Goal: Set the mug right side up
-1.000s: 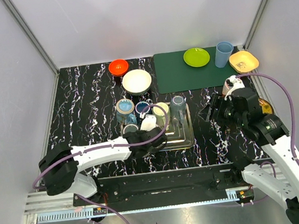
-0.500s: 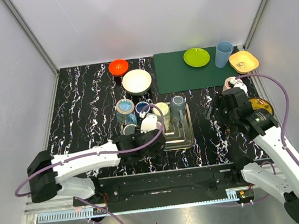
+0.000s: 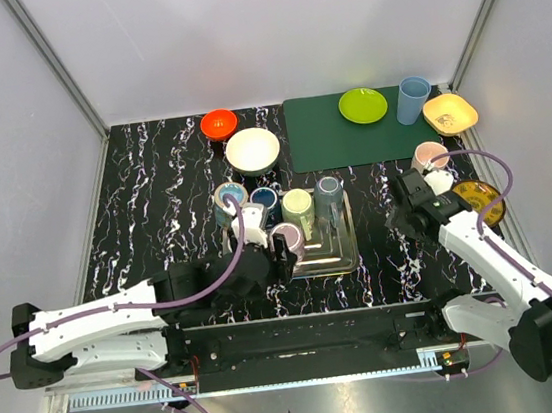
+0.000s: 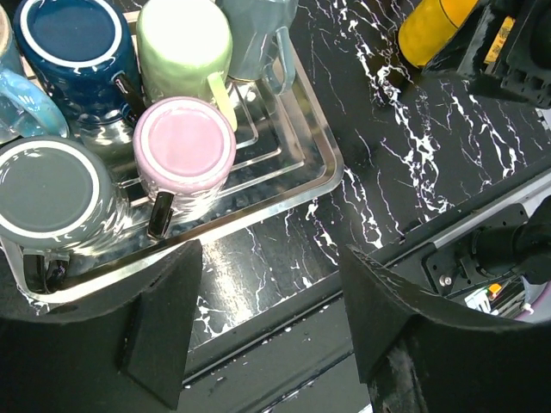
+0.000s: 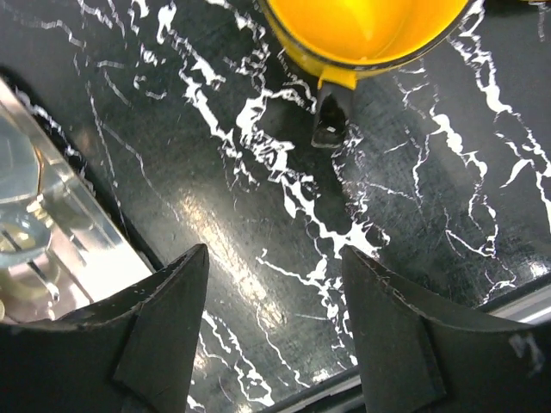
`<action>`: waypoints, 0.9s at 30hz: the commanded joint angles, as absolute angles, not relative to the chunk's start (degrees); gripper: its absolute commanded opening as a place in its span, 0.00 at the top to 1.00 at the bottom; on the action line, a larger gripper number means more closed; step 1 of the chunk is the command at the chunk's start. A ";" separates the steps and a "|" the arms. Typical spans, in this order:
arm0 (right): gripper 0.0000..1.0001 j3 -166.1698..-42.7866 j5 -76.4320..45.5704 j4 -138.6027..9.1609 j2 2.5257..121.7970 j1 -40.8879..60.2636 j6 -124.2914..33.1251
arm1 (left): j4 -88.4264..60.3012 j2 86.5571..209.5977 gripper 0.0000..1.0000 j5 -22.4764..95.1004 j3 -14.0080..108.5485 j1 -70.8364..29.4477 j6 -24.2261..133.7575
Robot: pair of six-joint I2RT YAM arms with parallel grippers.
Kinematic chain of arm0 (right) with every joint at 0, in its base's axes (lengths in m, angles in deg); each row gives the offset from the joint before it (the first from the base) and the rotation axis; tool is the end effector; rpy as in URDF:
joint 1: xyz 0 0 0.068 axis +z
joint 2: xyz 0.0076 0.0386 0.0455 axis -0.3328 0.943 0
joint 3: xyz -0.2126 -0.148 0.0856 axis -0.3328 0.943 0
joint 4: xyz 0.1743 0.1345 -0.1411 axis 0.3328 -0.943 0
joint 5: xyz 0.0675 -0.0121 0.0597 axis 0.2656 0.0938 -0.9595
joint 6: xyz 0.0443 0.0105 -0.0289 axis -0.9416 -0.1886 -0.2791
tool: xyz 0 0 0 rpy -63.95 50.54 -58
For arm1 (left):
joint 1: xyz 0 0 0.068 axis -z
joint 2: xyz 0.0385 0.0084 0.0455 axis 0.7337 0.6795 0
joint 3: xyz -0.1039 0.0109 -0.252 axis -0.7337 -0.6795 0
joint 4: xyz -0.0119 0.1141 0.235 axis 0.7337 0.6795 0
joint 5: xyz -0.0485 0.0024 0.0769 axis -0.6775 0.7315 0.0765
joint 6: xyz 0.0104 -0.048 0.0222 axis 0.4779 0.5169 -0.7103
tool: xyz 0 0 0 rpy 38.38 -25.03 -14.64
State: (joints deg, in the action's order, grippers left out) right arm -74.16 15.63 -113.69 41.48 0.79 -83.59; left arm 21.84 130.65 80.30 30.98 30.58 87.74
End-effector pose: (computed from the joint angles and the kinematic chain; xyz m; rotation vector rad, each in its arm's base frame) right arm 0.1808 0.0516 0.2408 0.6598 2.4678 -0.1374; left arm 0.0649 -0.2013 0.3280 0.2689 2.1089 -0.6123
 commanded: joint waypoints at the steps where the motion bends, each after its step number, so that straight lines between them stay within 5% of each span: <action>1: 0.30 -75.60 24.19 -112.38 42.68 -0.80 -87.20 | 18.89 128.31 0.32 82.54 28.37 30.77 86.61; 7: 0.25 -77.44 24.38 -110.80 47.34 -6.34 -82.55 | 16.96 126.29 0.31 82.72 26.26 30.76 85.37; 19: 0.31 -79.03 22.01 -102.80 55.52 -13.37 -72.70 | 15.37 127.60 0.31 82.19 25.99 30.68 84.32; 27: 0.50 -77.97 19.11 -99.11 57.46 -15.75 -71.20 | 14.94 129.62 0.31 82.10 27.13 30.77 83.97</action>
